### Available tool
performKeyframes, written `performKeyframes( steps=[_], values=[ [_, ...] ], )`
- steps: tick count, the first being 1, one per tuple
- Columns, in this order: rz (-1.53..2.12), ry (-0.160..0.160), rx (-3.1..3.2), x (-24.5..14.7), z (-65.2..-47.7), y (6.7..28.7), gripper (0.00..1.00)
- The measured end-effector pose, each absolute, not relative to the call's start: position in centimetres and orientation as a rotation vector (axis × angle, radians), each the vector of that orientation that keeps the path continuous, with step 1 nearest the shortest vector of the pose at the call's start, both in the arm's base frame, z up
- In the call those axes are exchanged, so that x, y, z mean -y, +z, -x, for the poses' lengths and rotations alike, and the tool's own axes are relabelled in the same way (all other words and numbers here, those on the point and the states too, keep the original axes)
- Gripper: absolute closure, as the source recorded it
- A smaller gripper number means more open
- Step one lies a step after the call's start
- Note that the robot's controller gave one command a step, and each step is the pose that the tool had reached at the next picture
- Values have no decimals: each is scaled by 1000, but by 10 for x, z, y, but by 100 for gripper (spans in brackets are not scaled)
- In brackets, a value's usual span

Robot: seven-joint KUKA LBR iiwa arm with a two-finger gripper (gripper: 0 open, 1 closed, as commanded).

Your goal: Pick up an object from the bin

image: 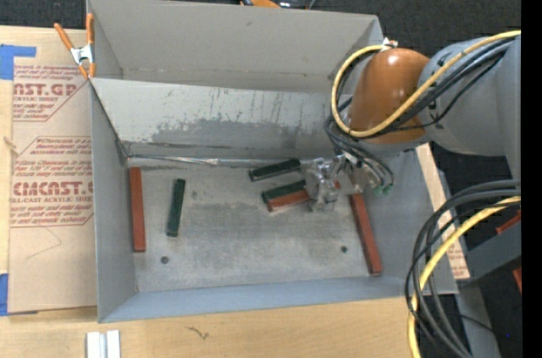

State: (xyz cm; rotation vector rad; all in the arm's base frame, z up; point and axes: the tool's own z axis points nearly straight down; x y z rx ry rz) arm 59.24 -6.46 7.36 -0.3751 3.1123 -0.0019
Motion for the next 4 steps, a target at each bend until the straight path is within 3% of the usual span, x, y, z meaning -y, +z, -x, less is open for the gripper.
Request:
performKeyframes(
  steps=[1,2,3,4],
  values=[
    [376,0,-3118,64,-591,71,0],
    [375,-2,-3112,65,-592,74,100],
    [376,0,-3118,64,-591,71,0],
    [375,-2,-3112,65,-592,74,100]
  ],
)
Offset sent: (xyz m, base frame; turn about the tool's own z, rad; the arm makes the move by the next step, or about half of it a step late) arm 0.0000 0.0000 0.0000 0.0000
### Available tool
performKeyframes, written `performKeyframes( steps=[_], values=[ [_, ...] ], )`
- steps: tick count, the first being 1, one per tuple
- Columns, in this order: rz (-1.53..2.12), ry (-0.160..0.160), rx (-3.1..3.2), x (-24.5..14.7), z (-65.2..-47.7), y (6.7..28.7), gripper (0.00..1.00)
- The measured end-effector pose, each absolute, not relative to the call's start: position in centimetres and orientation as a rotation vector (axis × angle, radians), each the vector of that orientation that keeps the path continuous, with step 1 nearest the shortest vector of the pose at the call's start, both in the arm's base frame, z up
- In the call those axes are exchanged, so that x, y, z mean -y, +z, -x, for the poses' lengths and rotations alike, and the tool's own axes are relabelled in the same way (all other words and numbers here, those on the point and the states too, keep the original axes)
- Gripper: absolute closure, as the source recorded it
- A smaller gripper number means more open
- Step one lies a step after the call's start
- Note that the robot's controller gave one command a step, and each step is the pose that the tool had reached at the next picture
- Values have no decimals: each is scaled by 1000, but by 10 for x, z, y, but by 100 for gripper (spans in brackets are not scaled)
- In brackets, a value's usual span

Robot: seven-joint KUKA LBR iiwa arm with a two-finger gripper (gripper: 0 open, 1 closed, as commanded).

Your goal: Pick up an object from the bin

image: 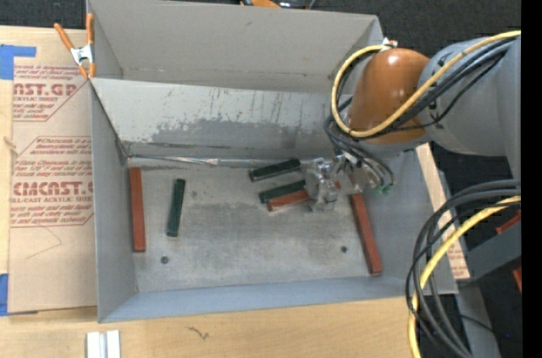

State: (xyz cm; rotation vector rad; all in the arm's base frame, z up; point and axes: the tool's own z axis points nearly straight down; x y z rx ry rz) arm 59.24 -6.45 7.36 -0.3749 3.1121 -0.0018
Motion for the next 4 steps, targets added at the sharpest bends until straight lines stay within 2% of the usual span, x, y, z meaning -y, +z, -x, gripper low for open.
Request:
performKeyframes(
  steps=[1,2,3,4],
  values=[
    [376,0,-3117,64,-591,72,0],
    [375,-2,-3112,64,-593,74,100],
    [376,0,-3116,64,-591,72,0],
    [375,-1,-3114,65,-592,72,100]
  ],
)
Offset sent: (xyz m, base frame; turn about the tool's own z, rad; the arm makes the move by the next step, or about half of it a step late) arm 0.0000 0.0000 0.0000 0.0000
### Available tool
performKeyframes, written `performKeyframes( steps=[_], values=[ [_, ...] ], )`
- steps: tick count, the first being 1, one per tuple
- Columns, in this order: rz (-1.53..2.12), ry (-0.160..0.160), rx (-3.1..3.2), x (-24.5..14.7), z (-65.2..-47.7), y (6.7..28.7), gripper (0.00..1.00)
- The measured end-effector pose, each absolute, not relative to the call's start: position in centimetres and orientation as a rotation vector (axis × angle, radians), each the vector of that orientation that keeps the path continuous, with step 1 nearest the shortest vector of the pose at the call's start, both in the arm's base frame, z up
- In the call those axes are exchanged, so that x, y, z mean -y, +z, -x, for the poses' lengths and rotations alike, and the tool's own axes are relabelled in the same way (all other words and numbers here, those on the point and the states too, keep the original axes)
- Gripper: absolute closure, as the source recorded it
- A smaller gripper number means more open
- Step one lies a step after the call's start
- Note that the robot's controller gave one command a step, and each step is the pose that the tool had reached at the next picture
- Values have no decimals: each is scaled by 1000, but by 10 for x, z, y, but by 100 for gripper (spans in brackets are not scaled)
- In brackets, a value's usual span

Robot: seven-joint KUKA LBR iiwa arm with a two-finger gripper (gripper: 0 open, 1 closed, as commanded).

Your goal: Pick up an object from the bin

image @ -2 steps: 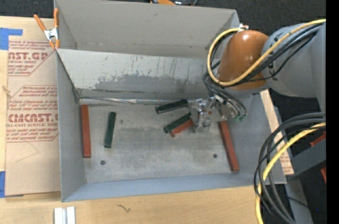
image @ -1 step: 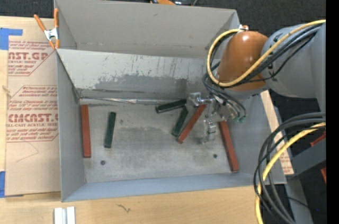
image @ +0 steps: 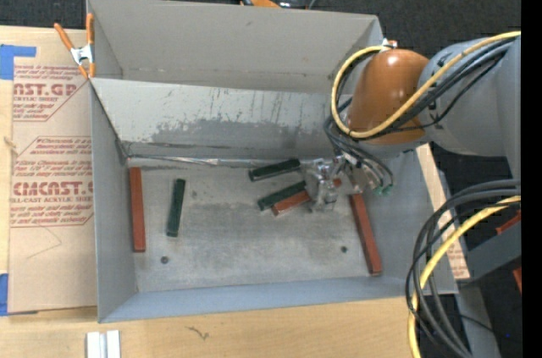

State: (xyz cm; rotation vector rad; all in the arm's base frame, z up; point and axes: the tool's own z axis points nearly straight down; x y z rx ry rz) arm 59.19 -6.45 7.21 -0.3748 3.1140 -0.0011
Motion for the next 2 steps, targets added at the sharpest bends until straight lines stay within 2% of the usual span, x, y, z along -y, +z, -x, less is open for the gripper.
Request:
performKeyframes(
  steps=[1,2],
  values=[
    [376,0,-3117,64,-591,72,0],
    [376,0,-3116,64,-591,72,100]
  ],
)
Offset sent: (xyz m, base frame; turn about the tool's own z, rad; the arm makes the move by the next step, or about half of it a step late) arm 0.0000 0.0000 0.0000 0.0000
